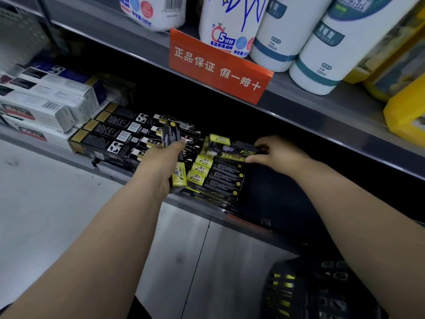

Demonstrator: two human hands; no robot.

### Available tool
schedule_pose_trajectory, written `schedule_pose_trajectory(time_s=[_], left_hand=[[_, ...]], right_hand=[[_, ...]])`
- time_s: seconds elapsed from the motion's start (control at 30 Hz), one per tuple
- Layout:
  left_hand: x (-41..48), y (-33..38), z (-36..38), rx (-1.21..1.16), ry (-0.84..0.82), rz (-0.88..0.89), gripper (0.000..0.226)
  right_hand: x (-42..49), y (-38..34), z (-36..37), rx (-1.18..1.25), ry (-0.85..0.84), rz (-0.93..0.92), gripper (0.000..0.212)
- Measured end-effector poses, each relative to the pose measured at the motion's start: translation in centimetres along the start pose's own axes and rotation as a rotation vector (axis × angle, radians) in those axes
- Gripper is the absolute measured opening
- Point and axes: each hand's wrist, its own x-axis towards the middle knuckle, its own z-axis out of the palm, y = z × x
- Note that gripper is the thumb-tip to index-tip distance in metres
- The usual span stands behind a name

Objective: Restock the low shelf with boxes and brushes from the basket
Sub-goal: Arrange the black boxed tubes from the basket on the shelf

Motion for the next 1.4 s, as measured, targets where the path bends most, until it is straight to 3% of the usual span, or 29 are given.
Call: schedule_pose_trajectory(time_s=[0.13, 0.3, 0.43, 0.63, 0.77, 0.83, 0.9, 1.0, 1.1, 1.2, 1.3, 1.4], left_hand=[[-0.2, -0.2, 0.5, 0.044, -0.069, -0.054, 0.034], [0.3, -0.5, 0.8, 0.071, -0.031, -0.026, 0.047], [0.5, -0.7, 1.2, 0.047, -0.016, -0.002, 0.037], [0.7, -1.0, 1.8, 0.077, -0.031, -0.001, 0.045], [0.7, -1.3, 1.8, 0.111, -0.094, 0.042, 0.036], [0.5, -1.3, 2.0, 0.133, -0.165, 0.071, 0.033], [0.4, -1.4, 2.2, 0.192, -0.201, 0.153, 0.026], [0.8, -1.7, 2.2, 0.213, -0.090, 0.334, 0.033], [1.1, -1.7, 1.8, 0.266, 0.049, 0.427, 0.045], [1.3, -2.0, 1.9, 0.317, 0.006, 0.411, 0.039], [1.2, -2.2, 2.1, 0.359, -0.072, 0.371, 0.033], [1.1, -2.1, 2.4, 0.350, -0.117, 0.334, 0.031]], right_hand=[[1.7, 0.3, 1.8, -0.125, 0.008, 0.185, 0.033], [2.1, -0.5, 4.8, -0.084, -0.150, 0.131, 0.037], [1.9, -0.6, 6.2, -0.016, -0.317, 0.149, 0.063], [1.4, -1.2, 5.7, -0.069, -0.329, 0.123, 0.071], [0.4, -4.5, 3.3, 0.038, -0.122, -0.134, 0.094], [-0.1, -6.3, 2.0, 0.020, -0.029, -0.346, 0.078], [-0.1, -6.9, 1.1, -0.019, -0.030, -0.457, 0.049], [0.1, -5.6, 0.7, 0.087, -0.133, -0.349, 0.031], [1.1, -2.8, 1.4, 0.075, 0.003, -0.102, 0.032], [2.6, -0.5, 2.7, -0.018, 0.021, 0.105, 0.037], [3.9, 0.0, 4.5, -0.032, -0.056, 0.113, 0.032], [4.6, -0.6, 6.6, 0.017, -0.144, 0.114, 0.040]])
